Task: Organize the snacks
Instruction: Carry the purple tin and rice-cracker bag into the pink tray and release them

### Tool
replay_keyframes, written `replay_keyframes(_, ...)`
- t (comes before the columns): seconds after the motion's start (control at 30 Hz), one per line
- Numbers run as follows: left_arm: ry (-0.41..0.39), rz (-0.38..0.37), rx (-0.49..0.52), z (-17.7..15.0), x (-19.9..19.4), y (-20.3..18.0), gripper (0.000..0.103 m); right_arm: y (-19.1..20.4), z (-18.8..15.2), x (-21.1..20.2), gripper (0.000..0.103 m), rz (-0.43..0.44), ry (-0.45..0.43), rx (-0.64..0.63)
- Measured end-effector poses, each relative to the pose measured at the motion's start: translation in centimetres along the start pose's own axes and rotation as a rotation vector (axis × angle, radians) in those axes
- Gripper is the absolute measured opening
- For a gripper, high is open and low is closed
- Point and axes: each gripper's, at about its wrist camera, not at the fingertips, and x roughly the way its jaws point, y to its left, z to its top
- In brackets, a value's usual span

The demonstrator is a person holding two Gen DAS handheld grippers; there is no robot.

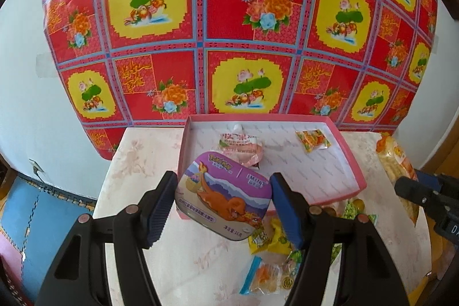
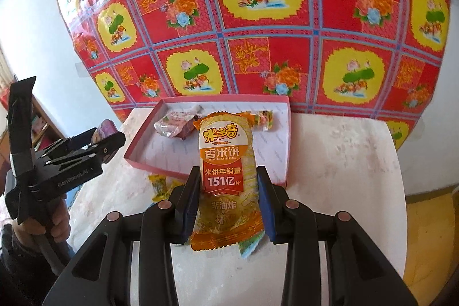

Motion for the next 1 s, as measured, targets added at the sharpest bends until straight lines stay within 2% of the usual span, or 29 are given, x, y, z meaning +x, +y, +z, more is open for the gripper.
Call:
replay_keyframes(0.47, 0.068, 0.004, 0.056, 1.7, 3.5, -1.0, 0.07, -0.1, 1.1, 3.9, 0.038, -0.028, 0.049, -0.023)
replay_keyframes(1.0, 0.139, 0.009, 0.051, 2.0, 8.8, -1.9, 0.07, -2.8, 2.2, 7.5, 0.038, -0.054, 0.075, -0.01)
